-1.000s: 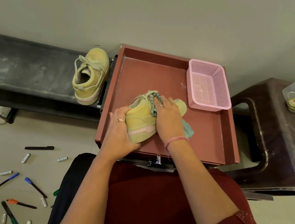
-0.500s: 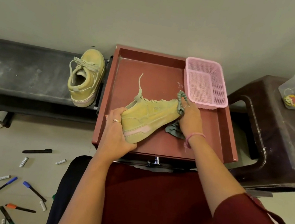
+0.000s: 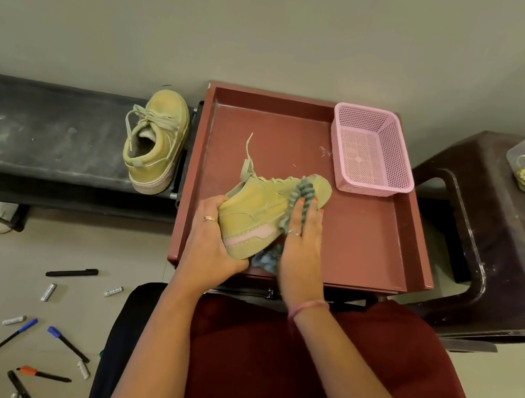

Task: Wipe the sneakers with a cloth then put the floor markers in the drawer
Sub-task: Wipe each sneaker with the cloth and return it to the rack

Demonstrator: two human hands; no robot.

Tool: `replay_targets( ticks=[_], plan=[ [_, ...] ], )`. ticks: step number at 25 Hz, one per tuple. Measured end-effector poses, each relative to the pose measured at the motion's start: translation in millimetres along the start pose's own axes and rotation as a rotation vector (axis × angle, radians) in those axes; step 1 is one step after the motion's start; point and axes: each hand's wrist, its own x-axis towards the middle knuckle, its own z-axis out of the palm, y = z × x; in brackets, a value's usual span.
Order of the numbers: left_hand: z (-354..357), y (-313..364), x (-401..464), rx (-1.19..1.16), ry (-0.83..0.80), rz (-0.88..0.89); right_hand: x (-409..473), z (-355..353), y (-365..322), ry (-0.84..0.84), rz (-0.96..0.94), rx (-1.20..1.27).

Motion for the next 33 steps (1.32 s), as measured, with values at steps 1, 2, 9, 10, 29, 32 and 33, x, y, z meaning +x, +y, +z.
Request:
replay_targets(
  ticks=[1,2,9,10,29,32,33],
  plan=[
    [-0.4,-0.1,-0.1,0.007,-0.009,0.004,16.3,-3.3,7.1,-0.004,0.066,0.023],
    [-0.9,0.3,-0.3,0.016,-0.016,0.008,35.8,-9.5,15.4,-0.021,0.116,0.022],
    [-10.3,2.0,-3.9,0.123,-0.015,0.071,78.9,-47.8,24.1,-0.248,0.16,-0.005],
    [-9.7,1.8,-4.5,0.128,-0.013,0.078,65.2,-43.2,15.5,-0.19,0.124,-0.045],
    [-7.9,-16.1,-2.6,0.032,0.034,-0.023,-52.8,5.2,-57.6,-0.122,-0.407,-0.018],
    [-7.9,-16.3,-2.7,0.055,0.054,-0.035,-40.5,4.9,-22.6,-0.042,-0.532,-0.242],
    [-8.5,-16.8,-2.1,0.067,0.037,-0.025,-26.3,1.9,-9.7,-0.031,-0.454,-0.273]
  ],
)
